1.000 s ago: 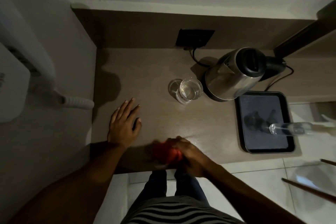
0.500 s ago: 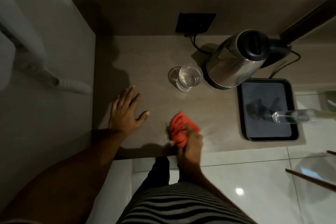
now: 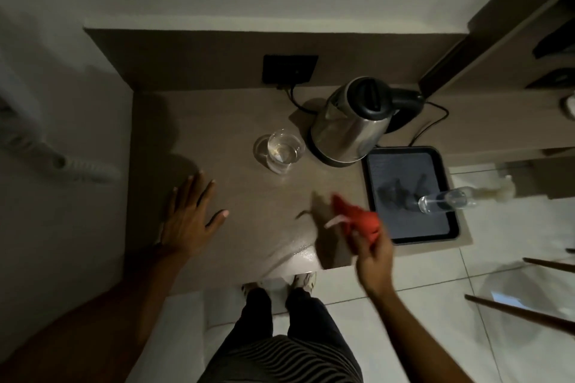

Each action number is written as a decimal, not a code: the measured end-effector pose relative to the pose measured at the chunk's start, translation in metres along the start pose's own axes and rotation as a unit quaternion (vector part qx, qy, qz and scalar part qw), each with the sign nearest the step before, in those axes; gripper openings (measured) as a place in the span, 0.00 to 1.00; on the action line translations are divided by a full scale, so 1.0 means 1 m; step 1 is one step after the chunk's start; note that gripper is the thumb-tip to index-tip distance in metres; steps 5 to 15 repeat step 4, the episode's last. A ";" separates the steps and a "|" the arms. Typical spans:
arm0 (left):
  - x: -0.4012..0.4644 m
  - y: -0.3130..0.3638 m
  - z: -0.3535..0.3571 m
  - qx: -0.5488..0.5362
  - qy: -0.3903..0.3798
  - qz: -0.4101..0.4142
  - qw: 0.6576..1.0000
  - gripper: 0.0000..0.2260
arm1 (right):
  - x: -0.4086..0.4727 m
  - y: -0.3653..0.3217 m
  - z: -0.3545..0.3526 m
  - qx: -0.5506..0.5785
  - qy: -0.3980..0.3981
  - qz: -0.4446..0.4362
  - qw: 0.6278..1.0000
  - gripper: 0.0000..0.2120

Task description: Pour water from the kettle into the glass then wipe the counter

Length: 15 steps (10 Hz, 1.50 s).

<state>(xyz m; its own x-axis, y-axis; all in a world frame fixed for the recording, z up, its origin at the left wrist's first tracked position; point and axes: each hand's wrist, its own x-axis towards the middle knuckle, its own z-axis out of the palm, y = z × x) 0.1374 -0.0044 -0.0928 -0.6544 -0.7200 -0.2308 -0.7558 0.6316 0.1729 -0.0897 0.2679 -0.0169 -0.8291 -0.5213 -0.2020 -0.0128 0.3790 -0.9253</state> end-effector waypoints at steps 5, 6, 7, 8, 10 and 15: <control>-0.019 0.064 -0.016 -0.031 -0.014 -0.014 0.999 0.42 | 0.087 0.033 -0.058 -0.383 -0.047 0.049 0.921 0.40; -0.019 0.064 -0.016 -0.031 -0.014 -0.014 0.999 0.42 | 0.087 0.033 -0.058 -0.383 -0.047 0.049 0.921 0.40; -0.019 0.064 -0.016 -0.031 -0.014 -0.014 0.999 0.42 | 0.087 0.033 -0.058 -0.383 -0.047 0.049 0.921 0.40; -0.019 0.064 -0.016 -0.031 -0.014 -0.014 0.999 0.42 | 0.087 0.033 -0.058 -0.383 -0.047 0.049 0.921 0.40; -0.019 0.064 -0.016 -0.031 -0.014 -0.014 0.999 0.42 | 0.087 0.033 -0.058 -0.383 -0.047 0.049 0.921 0.40; -0.019 0.064 -0.016 -0.031 -0.014 -0.014 0.999 0.42 | 0.087 0.033 -0.058 -0.383 -0.047 0.049 0.921 0.40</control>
